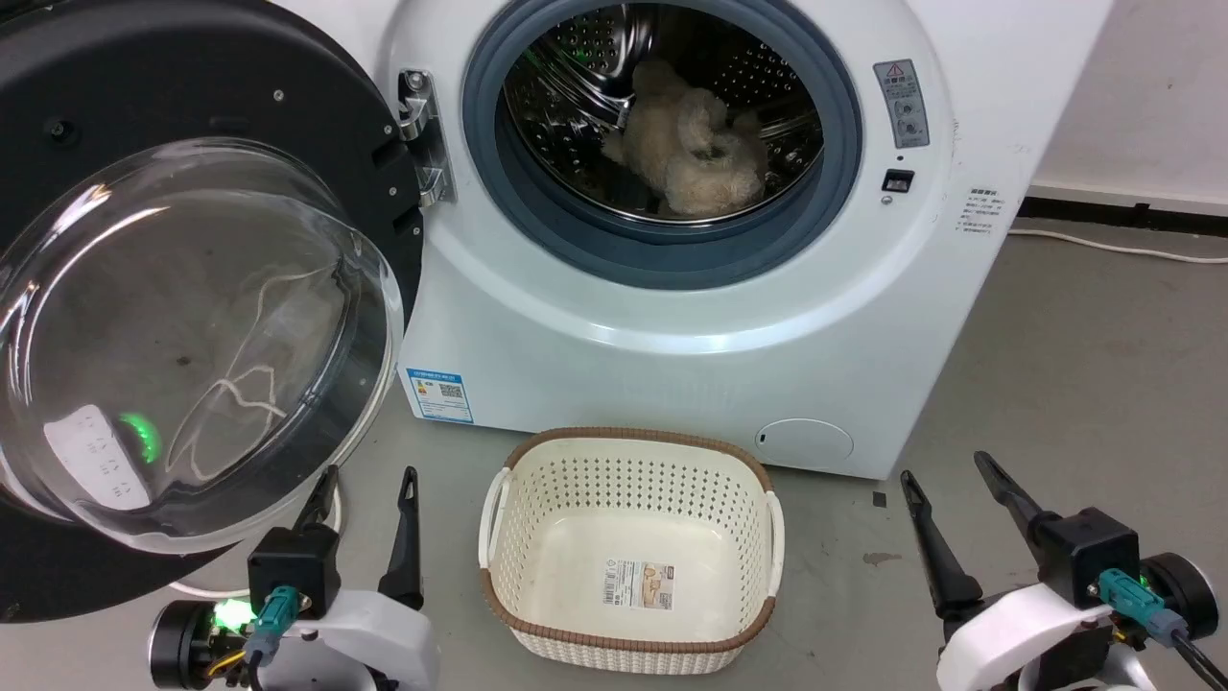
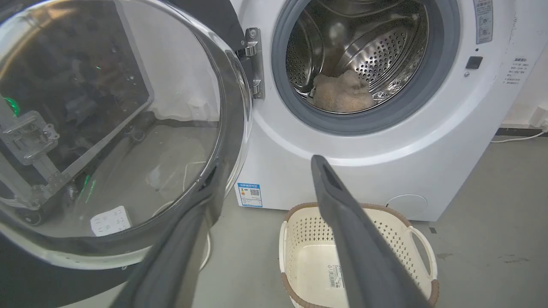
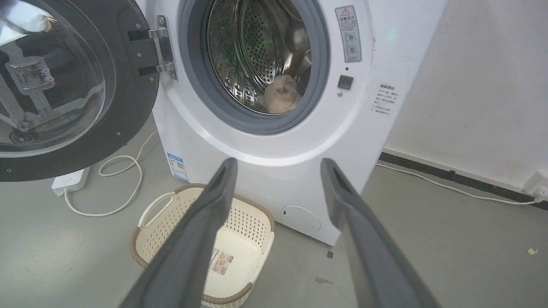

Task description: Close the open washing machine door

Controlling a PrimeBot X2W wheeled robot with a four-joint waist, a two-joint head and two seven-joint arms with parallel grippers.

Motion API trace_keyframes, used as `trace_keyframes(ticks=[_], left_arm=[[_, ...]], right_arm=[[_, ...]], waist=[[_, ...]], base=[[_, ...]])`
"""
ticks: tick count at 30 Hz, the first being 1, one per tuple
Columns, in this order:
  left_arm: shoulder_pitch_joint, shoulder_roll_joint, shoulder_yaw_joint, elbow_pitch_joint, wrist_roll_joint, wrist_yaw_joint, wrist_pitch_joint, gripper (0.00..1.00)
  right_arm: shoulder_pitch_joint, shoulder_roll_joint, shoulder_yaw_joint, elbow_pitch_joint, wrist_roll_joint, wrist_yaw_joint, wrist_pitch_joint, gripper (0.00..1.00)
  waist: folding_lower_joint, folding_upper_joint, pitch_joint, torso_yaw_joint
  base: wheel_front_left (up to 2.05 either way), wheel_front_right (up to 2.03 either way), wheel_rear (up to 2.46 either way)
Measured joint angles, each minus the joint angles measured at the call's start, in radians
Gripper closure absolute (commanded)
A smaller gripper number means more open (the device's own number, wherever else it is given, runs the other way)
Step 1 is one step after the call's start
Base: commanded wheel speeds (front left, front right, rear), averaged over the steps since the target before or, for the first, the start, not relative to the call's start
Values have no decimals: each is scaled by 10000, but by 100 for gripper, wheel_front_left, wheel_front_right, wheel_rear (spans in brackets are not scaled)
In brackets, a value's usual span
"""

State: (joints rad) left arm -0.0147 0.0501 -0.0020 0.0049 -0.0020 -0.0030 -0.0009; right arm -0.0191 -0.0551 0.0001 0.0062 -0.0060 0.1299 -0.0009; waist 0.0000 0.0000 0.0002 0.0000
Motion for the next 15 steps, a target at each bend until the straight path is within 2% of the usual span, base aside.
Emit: trace_keyframes(ticks=[15], left_arm=[[0, 36, -188, -6, 2, 36, -278, 0]], right_arm=[[8, -2, -17, 52, 73, 0, -284, 0]], waist=[[0, 0, -69, 306]], base=[[0, 0, 0]])
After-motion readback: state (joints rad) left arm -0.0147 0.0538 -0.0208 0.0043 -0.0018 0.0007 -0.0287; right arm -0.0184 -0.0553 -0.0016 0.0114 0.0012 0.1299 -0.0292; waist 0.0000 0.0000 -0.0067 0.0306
